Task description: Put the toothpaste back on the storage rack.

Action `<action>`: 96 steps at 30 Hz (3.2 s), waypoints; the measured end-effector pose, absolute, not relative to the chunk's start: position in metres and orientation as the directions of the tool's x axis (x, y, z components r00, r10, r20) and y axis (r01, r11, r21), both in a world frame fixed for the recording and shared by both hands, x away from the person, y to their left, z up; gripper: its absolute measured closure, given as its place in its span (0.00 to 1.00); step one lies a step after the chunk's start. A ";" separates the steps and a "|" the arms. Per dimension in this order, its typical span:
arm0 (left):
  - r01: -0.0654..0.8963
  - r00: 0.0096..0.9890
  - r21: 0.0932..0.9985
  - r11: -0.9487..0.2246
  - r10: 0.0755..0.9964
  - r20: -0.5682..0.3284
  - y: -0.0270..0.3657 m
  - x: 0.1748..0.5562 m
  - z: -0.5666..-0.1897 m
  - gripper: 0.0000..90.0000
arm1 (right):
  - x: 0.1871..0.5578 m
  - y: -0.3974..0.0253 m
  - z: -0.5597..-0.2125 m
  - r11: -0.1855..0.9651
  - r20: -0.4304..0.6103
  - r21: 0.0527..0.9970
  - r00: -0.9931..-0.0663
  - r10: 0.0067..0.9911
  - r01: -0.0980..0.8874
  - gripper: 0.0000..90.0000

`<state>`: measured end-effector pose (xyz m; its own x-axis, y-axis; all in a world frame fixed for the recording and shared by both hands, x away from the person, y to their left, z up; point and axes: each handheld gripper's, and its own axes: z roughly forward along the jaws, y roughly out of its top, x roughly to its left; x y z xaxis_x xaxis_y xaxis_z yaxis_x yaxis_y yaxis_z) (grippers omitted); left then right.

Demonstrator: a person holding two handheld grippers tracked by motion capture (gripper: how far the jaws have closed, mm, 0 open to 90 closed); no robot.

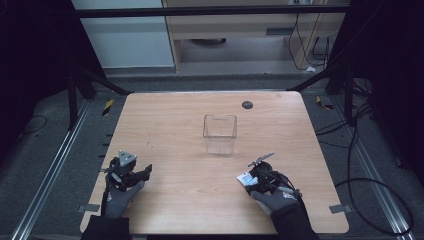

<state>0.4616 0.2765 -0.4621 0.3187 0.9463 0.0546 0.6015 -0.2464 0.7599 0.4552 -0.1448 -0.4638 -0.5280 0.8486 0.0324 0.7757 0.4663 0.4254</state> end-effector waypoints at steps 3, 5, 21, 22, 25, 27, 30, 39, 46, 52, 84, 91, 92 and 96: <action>0.601 0.319 0.760 -0.246 0.946 0.055 0.276 0.462 -0.462 0.39 | 0.456 -0.145 -0.466 0.470 0.029 0.423 -0.531 0.847 0.774 0.45; 0.601 0.319 0.760 -0.247 0.946 0.055 0.276 0.462 -0.462 0.39 | 0.456 -0.145 -0.466 0.470 0.030 0.420 -0.530 0.847 0.776 0.45; 0.603 0.320 0.758 -0.248 0.946 0.055 0.276 0.462 -0.462 0.39 | 0.459 -0.143 -0.475 0.475 0.030 0.384 -0.525 0.851 0.792 0.45; 0.602 0.320 0.759 -0.248 0.946 0.055 0.276 0.462 -0.462 0.39 | 0.459 -0.143 -0.474 0.475 0.030 0.383 -0.524 0.851 0.793 0.46; 0.601 0.319 0.760 -0.247 0.946 0.055 0.276 0.462 -0.462 0.39 | 0.458 -0.142 -0.474 0.470 0.028 0.380 -0.518 0.855 0.797 0.50; 0.602 0.320 0.759 -0.248 0.946 0.055 0.276 0.462 -0.462 0.39 | 0.457 -0.142 -0.471 0.465 0.032 0.382 -0.514 0.857 0.799 0.58; 0.602 0.320 0.759 -0.248 0.946 0.054 0.276 0.462 -0.462 0.39 | 0.456 -0.145 -0.466 0.465 0.041 0.393 -0.521 0.853 0.793 0.67; 0.602 0.321 0.759 -0.246 0.946 0.052 0.276 0.462 -0.462 0.39 | 0.449 -0.160 -0.442 0.421 0.117 0.449 -0.519 0.846 0.788 0.80; 0.602 0.319 0.760 -0.245 0.946 0.053 0.276 0.462 -0.462 0.39 | 0.443 -0.170 -0.417 0.364 0.159 0.570 -0.534 0.831 0.737 0.82; 0.601 0.316 0.761 -0.245 0.947 0.055 0.275 0.461 -0.461 0.39 | 0.444 -0.173 -0.398 0.284 0.171 0.685 -0.528 0.832 0.671 0.82; 0.595 0.306 0.771 -0.228 0.951 0.045 0.279 0.461 -0.460 0.39 | 0.506 -0.139 -0.344 -0.036 0.214 0.932 -0.468 0.857 0.361 0.82; 0.594 0.306 0.772 -0.226 0.951 0.043 0.279 0.461 -0.460 0.39 | 0.526 -0.122 -0.344 -0.062 0.216 0.942 -0.453 0.865 0.330 0.81; 0.594 0.306 0.772 -0.226 0.951 0.043 0.279 0.461 -0.459 0.39 | 0.529 -0.120 -0.345 -0.064 0.217 0.942 -0.451 0.866 0.330 0.81; 0.594 0.305 0.773 -0.225 0.951 0.043 0.280 0.461 -0.459 0.39 | 0.539 -0.113 -0.349 -0.077 0.222 0.943 -0.436 0.872 0.325 0.81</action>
